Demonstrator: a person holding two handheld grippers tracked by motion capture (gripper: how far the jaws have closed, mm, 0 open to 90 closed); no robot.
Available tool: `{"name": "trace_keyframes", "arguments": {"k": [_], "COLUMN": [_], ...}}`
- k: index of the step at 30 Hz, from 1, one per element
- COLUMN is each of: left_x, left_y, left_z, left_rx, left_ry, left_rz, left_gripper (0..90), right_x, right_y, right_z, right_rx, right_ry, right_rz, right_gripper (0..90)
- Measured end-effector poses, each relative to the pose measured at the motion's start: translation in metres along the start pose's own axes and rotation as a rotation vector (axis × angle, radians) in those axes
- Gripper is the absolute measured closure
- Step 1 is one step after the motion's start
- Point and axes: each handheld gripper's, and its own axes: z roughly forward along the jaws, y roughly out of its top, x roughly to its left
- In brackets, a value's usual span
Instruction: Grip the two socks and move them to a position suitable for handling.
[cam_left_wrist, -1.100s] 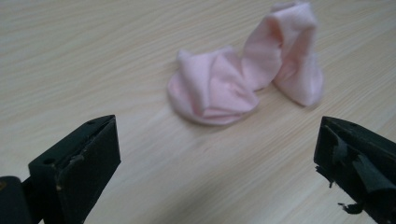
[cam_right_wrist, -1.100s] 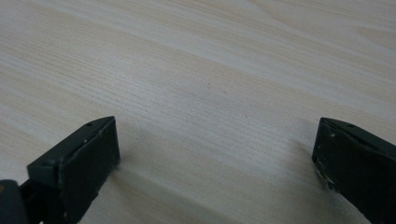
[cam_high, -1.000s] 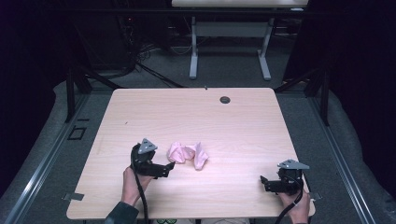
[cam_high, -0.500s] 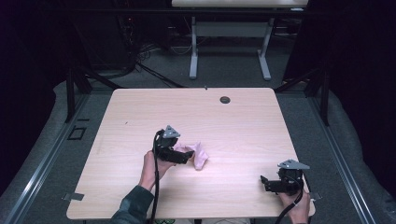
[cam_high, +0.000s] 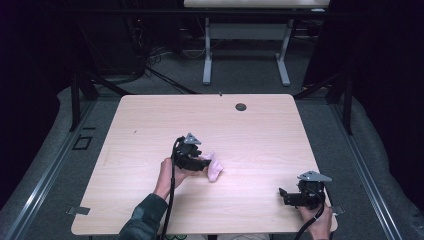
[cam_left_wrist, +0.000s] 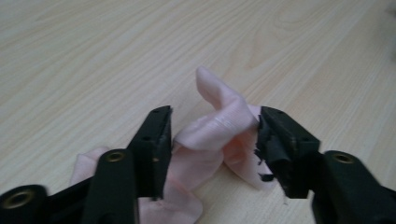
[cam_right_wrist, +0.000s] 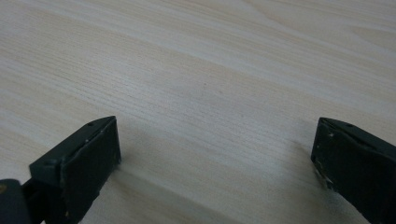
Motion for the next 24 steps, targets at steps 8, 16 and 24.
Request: {"name": "trace_keyframes", "arguments": {"k": [8,16,24], "left_x": [-0.002,-0.008,-0.020], "left_y": [-0.002,-0.003,-0.003], "left_z": [0.007,0.002,-0.020], "left_rx": [0.002,-0.038,-0.075], "left_ry": [-0.009,-0.011,-0.010], "left_rz": [0.007,0.027,0.062], "left_gripper": [86.2,89.3,89.3], "right_x": [0.000,0.000,0.000], "right_y": [0.000,0.000,0.000], "right_z": [0.000,0.000,0.000], "right_rx": [0.001,0.001,0.000], "right_ry": [-0.001,0.000,0.000], "right_rz": [0.000,0.001,0.001], "right_gripper": [0.8,0.9,1.1]}}
